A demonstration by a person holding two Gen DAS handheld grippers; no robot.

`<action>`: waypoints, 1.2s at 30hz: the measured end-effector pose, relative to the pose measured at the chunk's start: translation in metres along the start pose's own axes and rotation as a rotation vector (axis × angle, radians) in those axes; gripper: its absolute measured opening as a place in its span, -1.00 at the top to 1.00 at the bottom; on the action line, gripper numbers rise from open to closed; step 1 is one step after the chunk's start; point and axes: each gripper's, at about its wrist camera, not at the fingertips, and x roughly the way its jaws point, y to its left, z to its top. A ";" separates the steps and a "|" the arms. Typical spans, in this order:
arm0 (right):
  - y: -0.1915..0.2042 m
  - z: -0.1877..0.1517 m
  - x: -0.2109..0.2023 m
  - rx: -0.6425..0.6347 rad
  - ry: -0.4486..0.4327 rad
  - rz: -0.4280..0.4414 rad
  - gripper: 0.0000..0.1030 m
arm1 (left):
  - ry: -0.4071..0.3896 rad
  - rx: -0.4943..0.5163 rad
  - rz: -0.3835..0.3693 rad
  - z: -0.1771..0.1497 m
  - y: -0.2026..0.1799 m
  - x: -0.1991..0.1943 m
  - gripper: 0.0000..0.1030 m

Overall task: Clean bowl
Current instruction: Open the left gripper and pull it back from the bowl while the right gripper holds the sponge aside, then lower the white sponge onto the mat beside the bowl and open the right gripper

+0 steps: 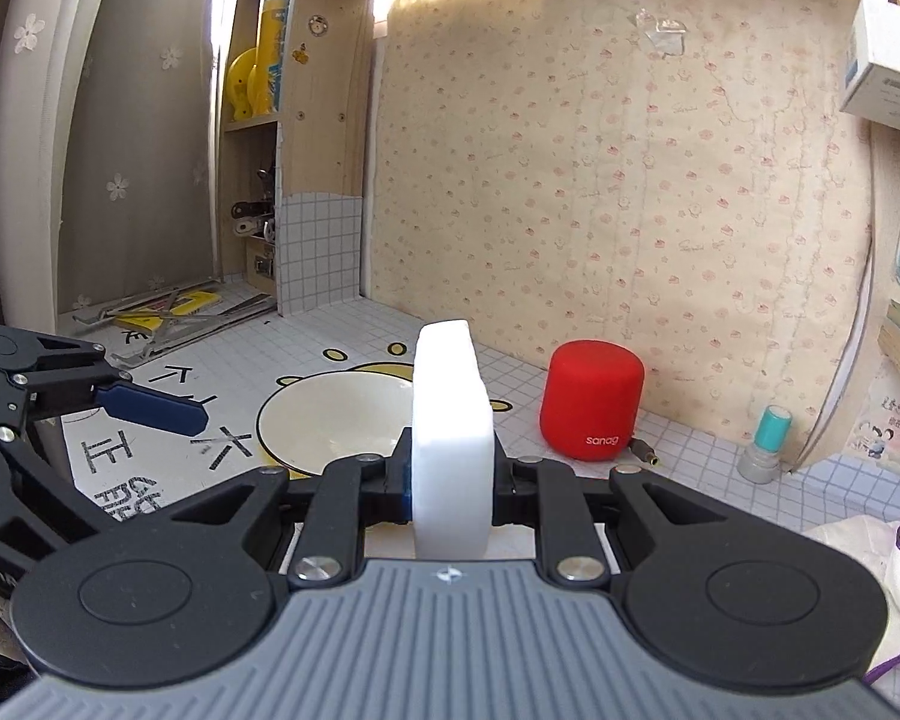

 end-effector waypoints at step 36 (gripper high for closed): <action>-0.020 -0.030 0.067 0.111 0.070 -0.103 -0.12 | 0.062 0.058 0.056 0.000 -0.010 0.036 -0.65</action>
